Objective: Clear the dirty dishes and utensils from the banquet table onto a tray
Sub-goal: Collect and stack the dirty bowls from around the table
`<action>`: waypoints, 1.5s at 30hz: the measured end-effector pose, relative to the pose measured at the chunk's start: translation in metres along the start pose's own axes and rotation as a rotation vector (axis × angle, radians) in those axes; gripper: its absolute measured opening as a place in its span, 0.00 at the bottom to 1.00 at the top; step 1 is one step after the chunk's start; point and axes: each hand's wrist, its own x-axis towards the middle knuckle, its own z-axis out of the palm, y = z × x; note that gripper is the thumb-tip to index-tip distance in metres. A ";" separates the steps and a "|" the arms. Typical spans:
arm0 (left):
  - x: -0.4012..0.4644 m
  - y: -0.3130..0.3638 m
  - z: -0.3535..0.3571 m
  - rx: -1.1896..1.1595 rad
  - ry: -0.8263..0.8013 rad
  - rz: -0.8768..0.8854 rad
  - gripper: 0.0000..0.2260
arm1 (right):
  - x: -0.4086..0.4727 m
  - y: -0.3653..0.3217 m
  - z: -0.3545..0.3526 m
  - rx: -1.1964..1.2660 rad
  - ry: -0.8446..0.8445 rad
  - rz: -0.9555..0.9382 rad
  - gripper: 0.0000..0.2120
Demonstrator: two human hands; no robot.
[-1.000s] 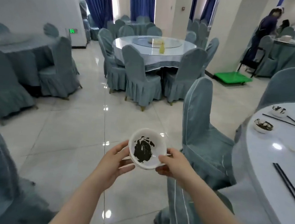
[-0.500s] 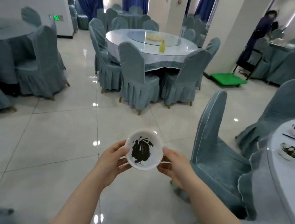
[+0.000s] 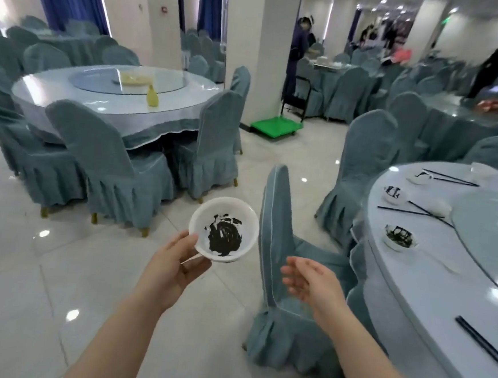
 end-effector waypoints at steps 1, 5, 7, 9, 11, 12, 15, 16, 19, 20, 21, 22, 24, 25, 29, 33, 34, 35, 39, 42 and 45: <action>0.021 0.005 0.015 0.009 -0.018 -0.003 0.10 | 0.018 -0.004 -0.016 0.018 0.050 -0.010 0.08; 0.089 0.016 0.069 0.045 -0.087 -0.020 0.14 | 0.078 -0.014 -0.075 0.100 0.232 -0.006 0.08; 0.117 0.018 0.089 0.074 -0.139 -0.012 0.14 | 0.102 -0.016 -0.097 0.136 0.309 0.005 0.07; 0.141 0.020 0.107 0.082 -0.173 -0.025 0.14 | 0.118 -0.016 -0.114 0.164 0.382 0.018 0.07; 0.167 0.020 0.124 0.064 -0.190 -0.053 0.14 | 0.132 -0.015 -0.131 0.181 0.427 0.031 0.08; 0.181 0.019 0.133 0.052 -0.204 -0.068 0.14 | 0.140 -0.015 -0.138 0.185 0.454 0.035 0.08; 0.227 0.016 0.158 0.049 -0.249 -0.116 0.12 | 0.161 -0.018 -0.155 0.207 0.553 0.038 0.07; 0.242 0.016 0.167 0.048 -0.268 -0.132 0.11 | 0.168 -0.020 -0.161 0.207 0.583 0.042 0.07; 0.288 0.012 0.191 0.066 -0.324 -0.173 0.10 | 0.193 -0.025 -0.175 0.230 0.664 0.069 0.06; 0.303 0.010 0.198 0.067 -0.331 -0.189 0.09 | 0.201 -0.026 -0.181 0.234 0.697 0.084 0.06; 0.316 0.008 0.207 0.064 -0.340 -0.208 0.09 | 0.207 -0.025 -0.187 0.233 0.732 0.104 0.06; 0.330 0.005 0.215 0.056 -0.352 -0.227 0.08 | 0.214 -0.023 -0.194 0.227 0.768 0.124 0.05; 0.353 -0.002 0.230 0.053 -0.372 -0.261 0.07 | 0.224 -0.015 -0.210 0.222 0.832 0.160 0.06; 0.363 -0.006 0.237 0.062 -0.379 -0.272 0.08 | 0.230 -0.011 -0.218 0.221 0.851 0.179 0.07; 0.395 -0.025 0.263 0.071 -0.369 -0.316 0.09 | 0.253 0.004 -0.247 0.197 0.894 0.274 0.14; 0.426 -0.044 0.300 0.081 -0.360 -0.349 0.14 | 0.291 0.001 -0.288 0.134 0.948 0.287 0.25; 0.433 -0.048 0.310 0.088 -0.348 -0.347 0.16 | 0.302 -0.001 -0.299 0.108 0.948 0.286 0.25; 0.439 -0.054 0.320 0.091 -0.329 -0.343 0.18 | 0.313 -0.003 -0.310 0.056 0.941 0.293 0.23; 0.461 -0.078 0.357 0.096 -0.251 -0.342 0.18 | 0.358 -0.019 -0.343 -0.160 0.870 0.285 0.12; 0.475 -0.087 0.384 0.123 -0.212 -0.328 0.18 | 0.394 -0.048 -0.363 -0.180 0.775 0.188 0.11; 0.488 -0.088 0.403 0.097 -0.142 -0.294 0.17 | 0.437 -0.081 -0.385 -0.194 0.717 0.089 0.10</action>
